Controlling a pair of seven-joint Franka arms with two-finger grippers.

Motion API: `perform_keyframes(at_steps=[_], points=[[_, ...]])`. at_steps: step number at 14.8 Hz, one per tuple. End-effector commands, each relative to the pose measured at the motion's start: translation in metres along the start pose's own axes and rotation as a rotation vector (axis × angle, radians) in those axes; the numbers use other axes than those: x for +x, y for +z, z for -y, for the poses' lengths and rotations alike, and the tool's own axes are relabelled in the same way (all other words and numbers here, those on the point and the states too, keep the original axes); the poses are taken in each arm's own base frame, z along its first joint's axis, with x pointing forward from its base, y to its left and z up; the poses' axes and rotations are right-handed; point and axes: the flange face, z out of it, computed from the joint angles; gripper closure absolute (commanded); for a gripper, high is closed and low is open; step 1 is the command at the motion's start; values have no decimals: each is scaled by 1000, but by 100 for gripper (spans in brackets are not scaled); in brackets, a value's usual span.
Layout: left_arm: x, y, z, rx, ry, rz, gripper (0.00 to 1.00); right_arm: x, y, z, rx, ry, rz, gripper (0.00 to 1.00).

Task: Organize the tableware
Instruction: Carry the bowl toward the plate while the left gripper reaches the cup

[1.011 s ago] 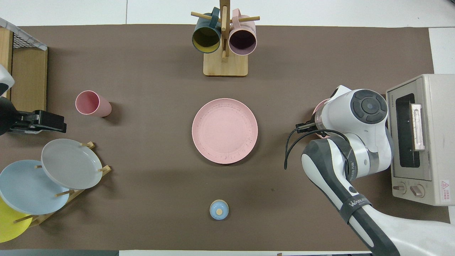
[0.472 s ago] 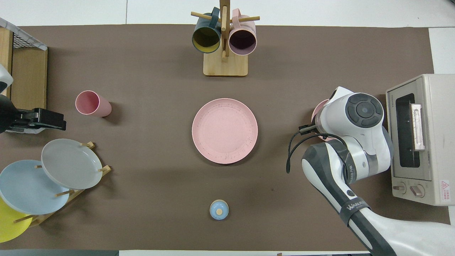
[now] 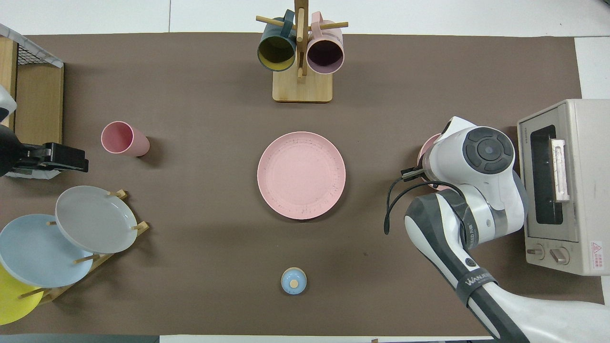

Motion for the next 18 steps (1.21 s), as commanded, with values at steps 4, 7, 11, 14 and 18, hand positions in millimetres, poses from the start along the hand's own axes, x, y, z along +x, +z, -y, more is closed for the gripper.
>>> perform_keyframes(at_steps=[4, 7, 11, 14, 18], points=[[14, 11, 0, -14, -15, -27, 0, 52, -104, 113, -34, 34, 37, 100], [57, 62, 4, -34, -27, -25, 0, 57, -137, 200, -20, 95, -33, 100], [119, 157, 7, -43, -35, -25, 0, 94, -107, 317, -75, 151, -5, 100], [126, 191, 7, -43, -33, -7, 0, 94, -69, 322, -36, 209, -26, 100], [121, 206, 7, -46, -39, 7, 0, 81, -50, 326, -42, 226, -10, 100]])
